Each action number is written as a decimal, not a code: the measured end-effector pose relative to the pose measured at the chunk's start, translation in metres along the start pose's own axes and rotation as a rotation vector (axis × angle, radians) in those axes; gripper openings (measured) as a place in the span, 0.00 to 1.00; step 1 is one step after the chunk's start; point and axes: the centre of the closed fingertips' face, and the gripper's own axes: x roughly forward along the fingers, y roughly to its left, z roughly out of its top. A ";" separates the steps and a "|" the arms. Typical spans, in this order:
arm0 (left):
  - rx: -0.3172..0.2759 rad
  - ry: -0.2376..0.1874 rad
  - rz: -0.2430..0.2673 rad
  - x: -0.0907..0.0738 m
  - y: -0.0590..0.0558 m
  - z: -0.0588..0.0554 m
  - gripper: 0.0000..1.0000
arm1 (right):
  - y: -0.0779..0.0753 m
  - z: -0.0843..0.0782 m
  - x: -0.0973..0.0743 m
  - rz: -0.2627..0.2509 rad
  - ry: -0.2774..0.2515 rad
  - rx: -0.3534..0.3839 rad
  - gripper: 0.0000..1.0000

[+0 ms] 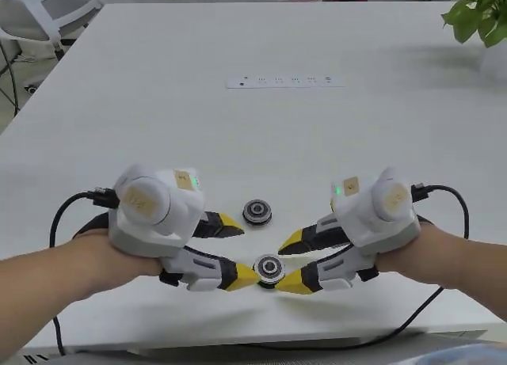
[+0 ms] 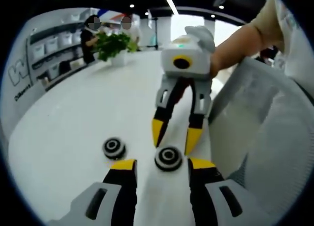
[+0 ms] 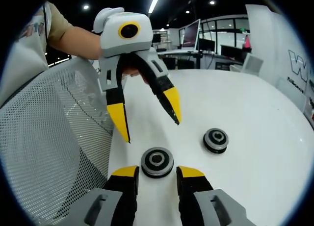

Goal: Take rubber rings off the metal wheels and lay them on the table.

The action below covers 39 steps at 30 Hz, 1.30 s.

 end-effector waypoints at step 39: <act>0.053 0.023 0.006 0.029 -0.010 -0.005 0.14 | 0.000 0.001 0.004 -0.005 -0.023 0.032 0.26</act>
